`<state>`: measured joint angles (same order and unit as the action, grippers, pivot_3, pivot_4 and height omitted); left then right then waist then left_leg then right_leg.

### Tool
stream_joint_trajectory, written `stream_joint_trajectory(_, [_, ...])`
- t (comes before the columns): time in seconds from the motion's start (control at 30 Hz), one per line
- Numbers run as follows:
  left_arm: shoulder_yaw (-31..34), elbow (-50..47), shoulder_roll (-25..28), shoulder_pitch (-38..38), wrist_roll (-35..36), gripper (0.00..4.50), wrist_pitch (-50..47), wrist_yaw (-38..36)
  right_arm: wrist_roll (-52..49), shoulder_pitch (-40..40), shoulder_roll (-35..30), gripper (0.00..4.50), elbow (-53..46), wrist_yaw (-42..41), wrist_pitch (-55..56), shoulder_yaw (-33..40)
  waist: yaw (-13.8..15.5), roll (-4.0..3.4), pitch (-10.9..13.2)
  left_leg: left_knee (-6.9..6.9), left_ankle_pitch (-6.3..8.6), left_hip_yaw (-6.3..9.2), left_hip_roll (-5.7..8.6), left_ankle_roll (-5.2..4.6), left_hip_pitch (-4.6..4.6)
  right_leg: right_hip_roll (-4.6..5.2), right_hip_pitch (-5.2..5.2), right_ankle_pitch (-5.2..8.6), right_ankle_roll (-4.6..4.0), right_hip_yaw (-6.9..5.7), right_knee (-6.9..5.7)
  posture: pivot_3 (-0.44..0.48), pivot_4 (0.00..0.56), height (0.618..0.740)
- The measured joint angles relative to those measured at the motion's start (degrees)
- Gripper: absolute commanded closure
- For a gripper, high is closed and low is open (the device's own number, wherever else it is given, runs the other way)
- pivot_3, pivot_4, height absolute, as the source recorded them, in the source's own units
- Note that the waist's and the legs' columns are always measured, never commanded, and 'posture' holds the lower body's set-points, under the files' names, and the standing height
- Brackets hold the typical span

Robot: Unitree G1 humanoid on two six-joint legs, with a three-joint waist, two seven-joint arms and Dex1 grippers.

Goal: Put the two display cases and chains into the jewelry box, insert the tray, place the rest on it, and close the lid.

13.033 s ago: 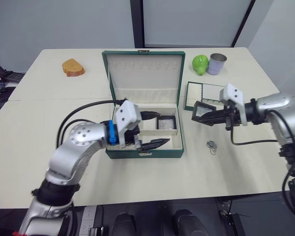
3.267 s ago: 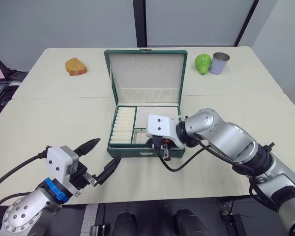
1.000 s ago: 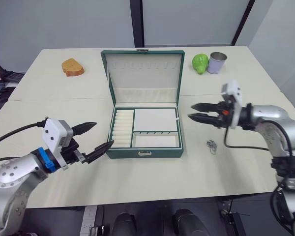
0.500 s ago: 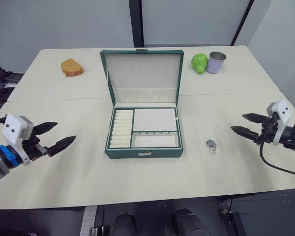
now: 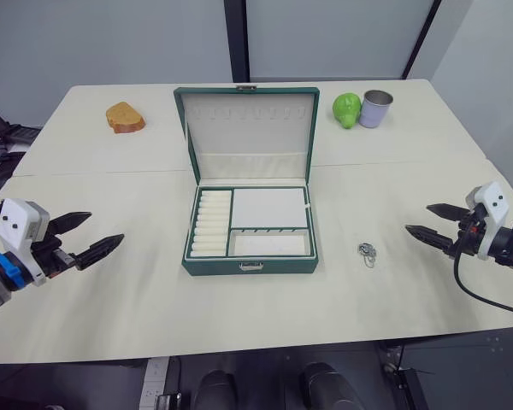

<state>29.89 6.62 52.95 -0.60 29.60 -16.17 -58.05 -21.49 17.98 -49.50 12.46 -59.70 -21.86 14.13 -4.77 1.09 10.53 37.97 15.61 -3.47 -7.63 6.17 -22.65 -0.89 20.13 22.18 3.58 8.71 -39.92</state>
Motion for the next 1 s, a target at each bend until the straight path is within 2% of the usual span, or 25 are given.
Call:
stream_joint_trajectory(0.4, [0.0,-0.5,-0.7,0.2,0.1,0.00,-0.1,0.1,-0.1,0.1,0.0,0.04,0.2,-0.2,0.0,0.0,0.0,0.00,0.0,0.02,0.00,0.00,0.00,0.00,0.00,0.00,-0.01,0.00,0.00,-0.01,-0.02,0.000,0.150,0.740])
stream_joint_trajectory(0.6, [-0.9,-6.2,-1.5,-0.5,1.7,0.00,-3.0,0.3,-0.8,0.0,0.0,0.04,-0.1,-0.2,-1.3,0.2,0.1,0.00,0.0,0.03,0.00,0.01,0.00,0.00,-0.01,0.00,-0.04,0.00,0.00,-0.02,-0.02,0.000,0.150,0.740])
stream_joint_trajectory(0.77, [-5.0,-11.8,-1.7,-3.5,3.5,0.00,-5.6,-0.5,-2.6,-0.8,0.0,0.04,-2.3,-0.2,-2.6,0.5,0.1,0.00,0.0,0.06,0.00,0.03,0.01,0.00,-0.01,0.00,-0.08,0.00,0.00,-0.03,-0.02,0.000,0.150,0.740])
stream_joint_trajectory(1.0, [-14.0,-22.3,-1.8,-12.7,9.0,0.00,-12.3,-2.5,-5.4,-5.6,0.5,0.04,-14.5,1.2,-6.8,0.5,0.3,0.00,0.0,0.07,0.00,0.12,0.02,0.00,-0.05,-0.02,-0.14,0.00,0.01,-0.08,-0.02,0.000,0.150,0.740])
